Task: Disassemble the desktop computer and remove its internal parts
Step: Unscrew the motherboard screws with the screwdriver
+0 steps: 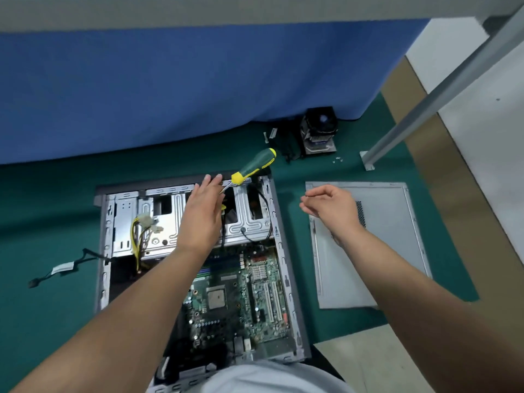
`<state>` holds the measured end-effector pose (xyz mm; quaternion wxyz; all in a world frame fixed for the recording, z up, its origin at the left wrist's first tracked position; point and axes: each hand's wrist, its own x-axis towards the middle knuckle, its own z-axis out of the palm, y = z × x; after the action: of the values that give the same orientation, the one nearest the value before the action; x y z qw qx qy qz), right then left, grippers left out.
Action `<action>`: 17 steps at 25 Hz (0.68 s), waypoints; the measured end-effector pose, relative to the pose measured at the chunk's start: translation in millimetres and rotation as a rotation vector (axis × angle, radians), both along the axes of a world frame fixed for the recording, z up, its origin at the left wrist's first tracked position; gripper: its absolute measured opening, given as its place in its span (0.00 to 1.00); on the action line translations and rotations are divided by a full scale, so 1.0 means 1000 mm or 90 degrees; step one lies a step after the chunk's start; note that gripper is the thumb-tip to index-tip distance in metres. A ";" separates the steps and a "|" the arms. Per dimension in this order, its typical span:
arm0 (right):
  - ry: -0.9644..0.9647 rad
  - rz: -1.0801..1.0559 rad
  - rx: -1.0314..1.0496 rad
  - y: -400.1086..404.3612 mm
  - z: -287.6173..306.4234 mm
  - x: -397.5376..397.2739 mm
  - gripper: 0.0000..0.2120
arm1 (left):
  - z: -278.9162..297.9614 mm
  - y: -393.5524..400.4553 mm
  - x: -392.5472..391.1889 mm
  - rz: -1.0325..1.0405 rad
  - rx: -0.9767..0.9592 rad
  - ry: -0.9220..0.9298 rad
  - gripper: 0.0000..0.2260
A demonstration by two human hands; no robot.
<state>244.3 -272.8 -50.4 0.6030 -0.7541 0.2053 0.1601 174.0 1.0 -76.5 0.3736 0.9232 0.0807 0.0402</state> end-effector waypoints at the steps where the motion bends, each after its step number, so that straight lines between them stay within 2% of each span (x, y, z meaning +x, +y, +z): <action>1: 0.015 0.008 -0.027 -0.001 -0.014 0.012 0.05 | -0.004 0.001 0.000 -0.001 0.017 -0.007 0.19; 7: 0.054 0.143 -0.250 0.025 -0.082 0.084 0.10 | -0.010 0.000 0.004 -0.018 0.084 -0.031 0.14; 13: 0.059 0.122 -0.277 0.062 -0.118 0.126 0.12 | -0.009 -0.001 0.003 -0.002 0.088 -0.047 0.17; 17: 0.087 0.136 -0.296 0.065 -0.125 0.126 0.08 | -0.008 -0.001 0.003 -0.002 0.087 -0.041 0.16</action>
<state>370.5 -207.9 -175.5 0.3778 -0.8773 0.1961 0.2217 176.8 0.2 -84.3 0.3120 0.9449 0.0643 0.0750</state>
